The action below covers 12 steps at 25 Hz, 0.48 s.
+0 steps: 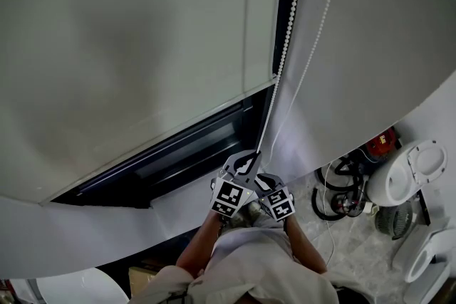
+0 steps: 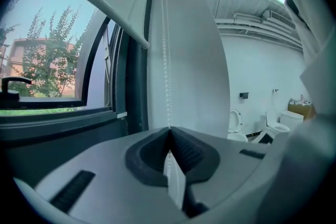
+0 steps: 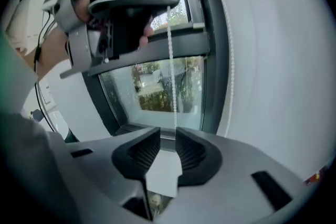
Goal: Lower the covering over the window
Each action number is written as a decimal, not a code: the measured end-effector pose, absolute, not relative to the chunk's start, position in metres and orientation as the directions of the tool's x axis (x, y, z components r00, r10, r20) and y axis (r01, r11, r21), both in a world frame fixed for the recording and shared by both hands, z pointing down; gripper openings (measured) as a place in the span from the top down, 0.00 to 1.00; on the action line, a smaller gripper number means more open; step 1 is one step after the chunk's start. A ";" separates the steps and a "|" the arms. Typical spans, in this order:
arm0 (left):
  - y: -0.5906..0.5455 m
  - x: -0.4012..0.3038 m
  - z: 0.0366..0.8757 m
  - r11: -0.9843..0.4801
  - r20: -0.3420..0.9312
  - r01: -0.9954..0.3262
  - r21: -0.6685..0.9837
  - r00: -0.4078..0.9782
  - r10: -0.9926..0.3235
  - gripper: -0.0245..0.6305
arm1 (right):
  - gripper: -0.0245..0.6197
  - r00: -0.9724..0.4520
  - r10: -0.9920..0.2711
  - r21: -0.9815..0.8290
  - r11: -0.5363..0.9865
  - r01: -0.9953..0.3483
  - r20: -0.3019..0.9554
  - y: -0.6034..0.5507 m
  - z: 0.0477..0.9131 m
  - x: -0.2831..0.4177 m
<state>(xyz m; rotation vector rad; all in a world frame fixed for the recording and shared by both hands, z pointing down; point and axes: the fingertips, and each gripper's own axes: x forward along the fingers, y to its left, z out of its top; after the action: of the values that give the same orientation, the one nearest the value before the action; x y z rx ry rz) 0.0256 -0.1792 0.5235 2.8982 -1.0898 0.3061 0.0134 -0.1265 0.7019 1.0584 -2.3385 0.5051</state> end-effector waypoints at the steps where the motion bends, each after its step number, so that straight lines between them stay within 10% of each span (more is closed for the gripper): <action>1: -0.179 0.026 0.524 -0.755 0.193 -0.655 -0.040 0.736 -0.649 0.94 | 0.82 -0.559 -0.598 -0.114 0.618 -0.778 0.574 -0.128 0.689 0.016; 12: -0.172 0.022 0.523 -0.757 0.182 -0.652 -0.031 0.741 -0.646 0.94 | 0.82 -0.550 -0.810 0.065 0.572 -0.818 0.201 -0.149 0.469 0.042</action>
<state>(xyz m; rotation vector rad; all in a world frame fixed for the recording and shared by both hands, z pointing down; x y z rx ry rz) 0.0216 -0.1724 0.5226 2.8993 -1.0808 0.2835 0.0425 -0.1495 0.4690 1.3636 -2.5951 0.0529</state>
